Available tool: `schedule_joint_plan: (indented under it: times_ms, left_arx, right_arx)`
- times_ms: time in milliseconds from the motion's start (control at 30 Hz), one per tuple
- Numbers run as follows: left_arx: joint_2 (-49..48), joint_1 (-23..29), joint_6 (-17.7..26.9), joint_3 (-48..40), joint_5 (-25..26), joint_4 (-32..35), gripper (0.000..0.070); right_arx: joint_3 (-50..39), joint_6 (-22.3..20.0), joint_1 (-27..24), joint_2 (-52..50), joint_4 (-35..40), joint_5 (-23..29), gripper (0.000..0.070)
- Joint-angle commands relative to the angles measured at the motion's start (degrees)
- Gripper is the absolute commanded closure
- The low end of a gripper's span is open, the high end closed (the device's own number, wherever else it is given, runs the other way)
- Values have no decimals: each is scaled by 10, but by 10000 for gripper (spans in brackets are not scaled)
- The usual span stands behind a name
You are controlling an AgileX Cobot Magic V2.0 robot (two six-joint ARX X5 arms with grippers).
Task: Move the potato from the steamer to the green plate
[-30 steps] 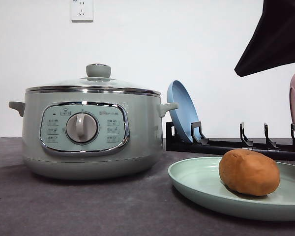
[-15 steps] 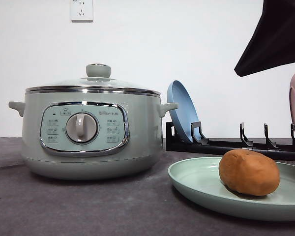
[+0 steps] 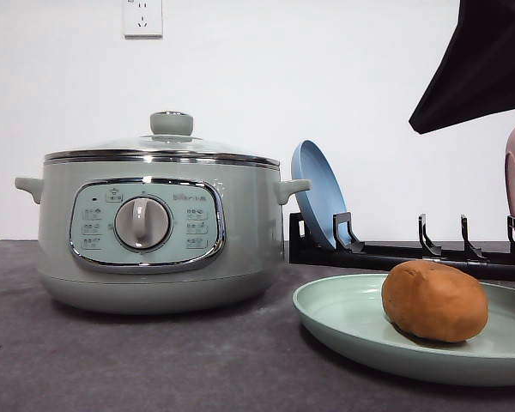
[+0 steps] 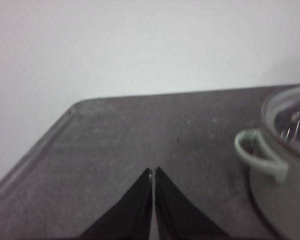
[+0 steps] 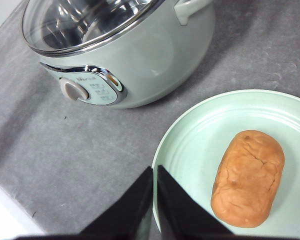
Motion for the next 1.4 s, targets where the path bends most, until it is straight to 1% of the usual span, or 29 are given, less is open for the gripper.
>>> schedule_joint_plan:
  times_ms: [0, 200, 467, 733, 1367]
  left_arx:
    - [-12, 2, 2, -19, -3, 7, 700]
    - [-61, 2, 2, -77, -3, 2, 700]
    - [-103, 2, 1, -116, -3, -7, 700]
    - [-105, 2, 1, -127, -3, -52, 700]
    - [-105, 2, -1, -128, -3, -50, 700]
  right_arx:
    - [7, -5, 3, 3, 6, 0, 700]
    - [7, -5, 3, 3, 6, 0, 700]
    - [7, -5, 3, 3, 6, 0, 700]
    - [7, -5, 3, 3, 6, 0, 700]
    - [7, -5, 3, 3, 6, 0, 700]
